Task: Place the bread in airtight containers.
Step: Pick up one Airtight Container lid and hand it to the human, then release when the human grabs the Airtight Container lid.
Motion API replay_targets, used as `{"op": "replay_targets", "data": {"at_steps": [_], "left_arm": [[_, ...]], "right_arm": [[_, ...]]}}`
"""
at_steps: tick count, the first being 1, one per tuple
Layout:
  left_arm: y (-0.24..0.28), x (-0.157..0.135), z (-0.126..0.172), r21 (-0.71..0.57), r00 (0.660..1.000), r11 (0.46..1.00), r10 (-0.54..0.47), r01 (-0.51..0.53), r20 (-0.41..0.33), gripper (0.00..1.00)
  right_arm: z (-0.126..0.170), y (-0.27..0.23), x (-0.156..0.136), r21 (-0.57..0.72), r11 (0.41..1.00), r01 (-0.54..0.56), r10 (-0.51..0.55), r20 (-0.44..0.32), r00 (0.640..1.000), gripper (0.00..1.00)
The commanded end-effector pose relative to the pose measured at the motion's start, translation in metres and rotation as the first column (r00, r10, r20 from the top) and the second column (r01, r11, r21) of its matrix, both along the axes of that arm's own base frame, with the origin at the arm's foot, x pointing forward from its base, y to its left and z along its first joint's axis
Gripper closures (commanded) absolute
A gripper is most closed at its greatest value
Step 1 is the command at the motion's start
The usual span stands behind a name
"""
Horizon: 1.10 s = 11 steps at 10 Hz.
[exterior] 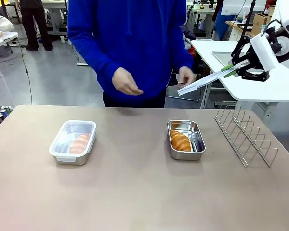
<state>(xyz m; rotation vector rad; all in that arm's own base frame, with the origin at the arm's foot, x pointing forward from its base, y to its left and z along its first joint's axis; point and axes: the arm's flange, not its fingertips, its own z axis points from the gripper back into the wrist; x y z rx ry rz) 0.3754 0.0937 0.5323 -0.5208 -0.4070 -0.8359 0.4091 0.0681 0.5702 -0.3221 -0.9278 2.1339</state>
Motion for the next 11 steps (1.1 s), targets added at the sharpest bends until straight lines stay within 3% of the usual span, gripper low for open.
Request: {"op": "replay_targets", "data": {"at_steps": [1, 11], "left_arm": [[0.0005, -0.0011, 0.0017, 0.003, 1.000, 1.000, -0.016, 0.016, 0.006, 0.00], [0.0005, -0.0011, 0.0017, 0.003, 1.000, 1.000, -0.016, 0.016, 0.006, 0.00]], "right_arm": [[0.0014, 0.0001, -0.0036, -0.010, 1.000, -0.010, 0.010, -0.014, 1.000, 1.00], [0.0014, 0.0001, -0.0036, -0.010, 1.000, -0.010, 0.010, -0.014, 1.000, 1.00]]}}
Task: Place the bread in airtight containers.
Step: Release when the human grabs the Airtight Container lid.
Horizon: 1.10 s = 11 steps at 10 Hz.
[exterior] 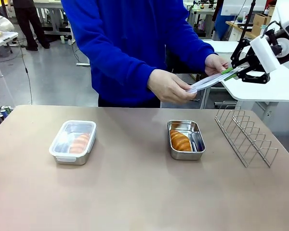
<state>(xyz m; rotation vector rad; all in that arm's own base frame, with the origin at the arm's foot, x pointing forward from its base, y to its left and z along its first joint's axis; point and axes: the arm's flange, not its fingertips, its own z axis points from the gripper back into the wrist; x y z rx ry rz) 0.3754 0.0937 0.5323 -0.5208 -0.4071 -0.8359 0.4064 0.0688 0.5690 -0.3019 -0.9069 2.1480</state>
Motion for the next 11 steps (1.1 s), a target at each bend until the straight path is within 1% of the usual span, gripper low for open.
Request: {"op": "replay_targets", "data": {"at_steps": [1, 5, 6, 7, 8, 9, 10, 11], "left_arm": [[0.001, -0.001, 0.002, 0.003, 1.000, 1.000, -0.016, 0.016, 0.006, 0.00], [0.001, -0.001, 0.002, 0.003, 1.000, 1.000, -0.016, 0.016, 0.006, 0.00], [0.001, -0.001, 0.002, 0.003, 1.000, 1.000, -0.016, 0.016, 0.006, 0.00], [0.001, -0.001, 0.002, 0.003, 1.000, 1.000, -0.016, 0.016, 0.006, 0.00], [0.001, -0.001, 0.002, 0.003, 1.000, 1.000, -0.016, 0.016, 0.006, 0.00], [0.001, -0.001, 0.002, 0.003, 1.000, 1.000, -0.016, 0.016, 0.006, 0.00], [0.001, -0.001, 0.002, 0.003, 1.000, 1.000, -0.016, 0.016, 0.006, 0.00], [0.001, -0.001, 0.002, 0.003, 1.000, 1.000, -0.016, 0.016, 0.006, 0.00]], "right_arm": [[0.003, -0.001, -0.001, 0.002, 1.000, -0.001, 0.001, 0.006, 1.000, 1.00], [0.003, -0.001, -0.001, 0.002, 1.000, -0.001, 0.001, 0.006, 1.000, 1.00], [0.000, -0.001, 0.000, 0.000, 1.000, 0.002, -0.002, -0.001, 1.000, 0.63], [0.004, 0.001, -0.005, 0.012, 0.998, 0.056, -0.055, -0.049, 0.997, 0.30], [0.017, 0.003, -0.008, 0.015, 0.993, 0.113, -0.111, -0.075, 0.991, 0.07], [0.037, 0.002, -0.012, 0.039, 0.983, 0.180, -0.176, -0.090, 0.980, 0.00], [0.056, -0.006, -0.016, 0.087, 0.959, 0.269, -0.255, -0.145, 0.956, 0.00], [0.074, -0.021, -0.018, 0.131, 0.919, 0.372, -0.343, -0.198, 0.918, 0.00]]}}
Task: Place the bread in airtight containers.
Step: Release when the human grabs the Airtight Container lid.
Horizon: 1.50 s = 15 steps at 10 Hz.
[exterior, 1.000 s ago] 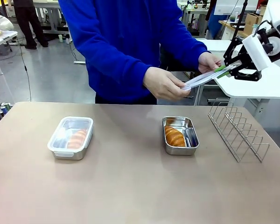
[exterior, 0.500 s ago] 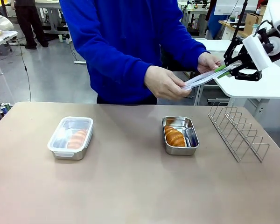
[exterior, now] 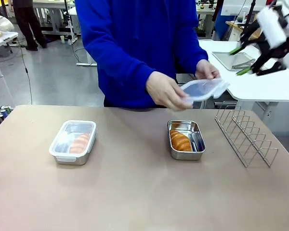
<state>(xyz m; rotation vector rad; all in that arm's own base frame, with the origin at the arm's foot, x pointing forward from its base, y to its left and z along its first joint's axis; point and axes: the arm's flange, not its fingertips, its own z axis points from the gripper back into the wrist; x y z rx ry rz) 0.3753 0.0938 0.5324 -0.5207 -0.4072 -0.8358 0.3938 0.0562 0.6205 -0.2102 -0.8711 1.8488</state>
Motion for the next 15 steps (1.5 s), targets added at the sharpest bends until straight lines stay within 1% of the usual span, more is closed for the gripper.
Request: {"op": "replay_targets", "data": {"at_steps": [1, 2, 3, 5, 6, 7, 8, 10, 11, 12, 13, 15], "left_arm": [[0.000, -0.001, 0.002, 0.003, 1.000, 1.000, -0.016, 0.016, 0.006, 0.00], [0.000, -0.001, 0.002, 0.003, 1.000, 1.000, -0.016, 0.016, 0.006, 0.00], [0.000, -0.001, 0.002, 0.003, 1.000, 1.000, -0.016, 0.016, 0.006, 0.00], [0.000, -0.001, 0.002, 0.003, 1.000, 1.000, -0.016, 0.016, 0.006, 0.00], [0.000, -0.001, 0.002, 0.003, 1.000, 1.000, -0.016, 0.016, 0.006, 0.00], [0.000, -0.001, 0.002, 0.003, 1.000, 1.000, -0.016, 0.016, 0.006, 0.00], [0.000, -0.001, 0.002, 0.003, 1.000, 1.000, -0.016, 0.016, 0.006, 0.00], [0.000, -0.001, 0.002, 0.003, 1.000, 1.000, -0.016, 0.016, 0.006, 0.00], [0.000, -0.001, 0.002, 0.003, 1.000, 1.000, -0.016, 0.016, 0.006, 0.00], [0.000, -0.001, 0.002, 0.003, 1.000, 1.000, -0.016, 0.016, 0.006, 0.00], [0.000, -0.001, 0.002, 0.003, 1.000, 1.000, -0.016, 0.016, 0.006, 0.00], [0.000, -0.001, 0.002, 0.003, 1.000, 1.000, -0.016, 0.016, 0.006, 0.00]], "right_arm": [[0.035, -0.029, -0.004, 0.150, 0.973, 0.174, -0.152, -0.148, 0.977, 0.00], [0.040, -0.060, -0.003, 0.256, 0.933, 0.253, -0.183, -0.268, 0.946, 0.00], [0.039, -0.092, -0.003, 0.289, 0.894, 0.343, -0.239, -0.341, 0.909, 0.00], [0.025, -0.159, -0.013, 0.368, 0.804, 0.467, -0.280, -0.458, 0.844, 0.00], [0.012, -0.188, -0.023, 0.391, 0.759, 0.520, -0.296, -0.504, 0.812, 0.00], [-0.005, -0.212, -0.034, 0.414, 0.718, 0.559, -0.303, -0.538, 0.787, 0.00], [-0.021, -0.225, -0.043, 0.437, 0.697, 0.568, -0.292, -0.551, 0.782, 0.00], [-0.042, -0.238, -0.053, 0.454, 0.669, 0.589, -0.299, -0.560, 0.772, 0.00], [-0.046, -0.241, -0.054, 0.460, 0.669, 0.584, -0.297, -0.556, 0.777, 0.00], [-0.043, -0.239, -0.052, 0.500, 0.641, 0.582, -0.301, -0.534, 0.790, 0.00], [-0.045, -0.247, -0.054, 0.429, 0.668, 0.609, -0.308, -0.586, 0.750, 0.00], [-0.045, -0.247, -0.054, 0.429, 0.668, 0.609, -0.308, -0.586, 0.750, 0.00]]}}
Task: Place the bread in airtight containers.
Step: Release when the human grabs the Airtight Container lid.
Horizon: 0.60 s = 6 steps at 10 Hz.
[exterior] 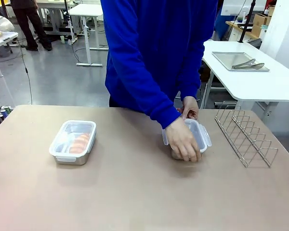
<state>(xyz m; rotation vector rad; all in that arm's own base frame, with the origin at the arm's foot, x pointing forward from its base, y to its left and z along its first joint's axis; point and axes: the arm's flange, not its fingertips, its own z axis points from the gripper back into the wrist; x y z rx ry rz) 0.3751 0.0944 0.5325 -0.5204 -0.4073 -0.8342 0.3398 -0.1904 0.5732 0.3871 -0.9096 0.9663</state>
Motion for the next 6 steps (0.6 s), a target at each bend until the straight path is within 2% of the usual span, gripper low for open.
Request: {"op": "replay_targets", "data": {"at_steps": [1, 6], "left_arm": [[-0.0002, -0.0008, 0.0016, 0.003, 1.000, 1.000, -0.018, 0.018, 0.006, 0.00], [-0.0002, -0.0008, 0.0016, 0.003, 1.000, 1.000, -0.018, 0.018, 0.006, 0.00]], "right_arm": [[0.0027, -0.0007, -0.0001, -0.013, 1.000, -0.008, 0.008, -0.002, 1.000, 0.00], [0.0027, -0.0007, -0.0001, -0.013, 1.000, -0.008, 0.008, -0.002, 1.000, 0.00]]}}
